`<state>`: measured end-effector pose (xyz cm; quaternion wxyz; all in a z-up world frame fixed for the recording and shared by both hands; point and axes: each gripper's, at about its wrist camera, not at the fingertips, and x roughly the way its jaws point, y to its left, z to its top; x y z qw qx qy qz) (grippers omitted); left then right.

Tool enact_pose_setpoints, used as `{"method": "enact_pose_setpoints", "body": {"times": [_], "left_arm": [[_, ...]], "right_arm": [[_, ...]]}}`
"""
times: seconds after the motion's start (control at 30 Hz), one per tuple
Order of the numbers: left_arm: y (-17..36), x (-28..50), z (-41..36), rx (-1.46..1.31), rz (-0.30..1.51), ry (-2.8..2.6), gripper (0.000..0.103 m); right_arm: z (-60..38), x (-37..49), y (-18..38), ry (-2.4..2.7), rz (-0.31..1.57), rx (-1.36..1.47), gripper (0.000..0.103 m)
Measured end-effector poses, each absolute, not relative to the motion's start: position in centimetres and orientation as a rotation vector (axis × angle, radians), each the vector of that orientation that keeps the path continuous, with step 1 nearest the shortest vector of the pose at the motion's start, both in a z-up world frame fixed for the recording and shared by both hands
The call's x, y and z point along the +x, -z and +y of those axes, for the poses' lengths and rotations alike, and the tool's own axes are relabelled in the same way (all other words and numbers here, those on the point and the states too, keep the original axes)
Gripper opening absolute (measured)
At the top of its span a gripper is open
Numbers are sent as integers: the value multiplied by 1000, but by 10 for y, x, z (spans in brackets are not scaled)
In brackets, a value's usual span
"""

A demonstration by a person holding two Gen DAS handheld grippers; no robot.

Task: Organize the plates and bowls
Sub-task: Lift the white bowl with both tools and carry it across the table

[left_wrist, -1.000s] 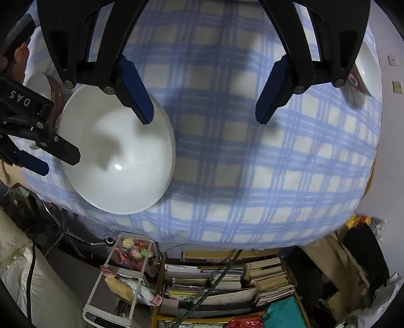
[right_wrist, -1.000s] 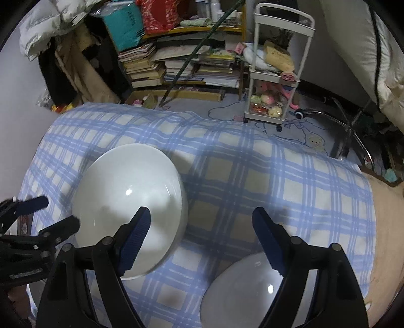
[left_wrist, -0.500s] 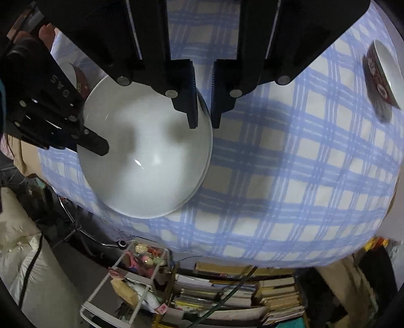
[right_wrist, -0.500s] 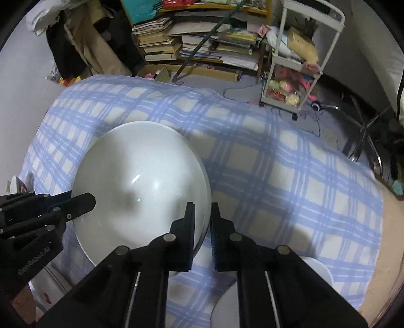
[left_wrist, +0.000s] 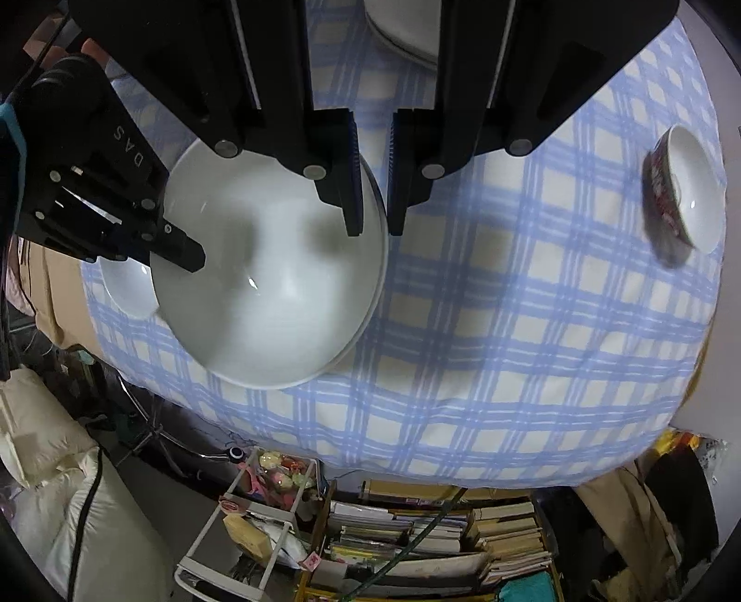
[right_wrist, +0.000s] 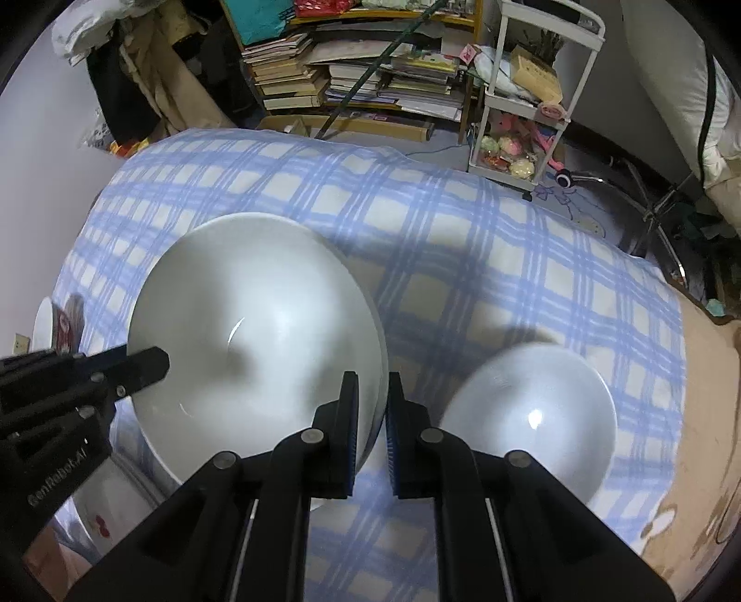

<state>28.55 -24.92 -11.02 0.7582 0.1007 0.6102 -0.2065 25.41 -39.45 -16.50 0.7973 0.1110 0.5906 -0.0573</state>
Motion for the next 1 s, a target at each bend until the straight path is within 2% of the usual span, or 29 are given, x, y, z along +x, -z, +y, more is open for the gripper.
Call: {"method": "enact_pose_setpoints", "body": {"times": [0.37,0.77,1.0], "left_arm": [[102,237,-223,184,1340,436,10],[144,177,-209,176,1396,389,10],[146,164,-209,226,1394,384,10]], "right_arm": [[-368,208,142,123,1231,191,12],[-351,155,177,117,1289,186,12],[-353,139,189,97,1306,224,12]]}}
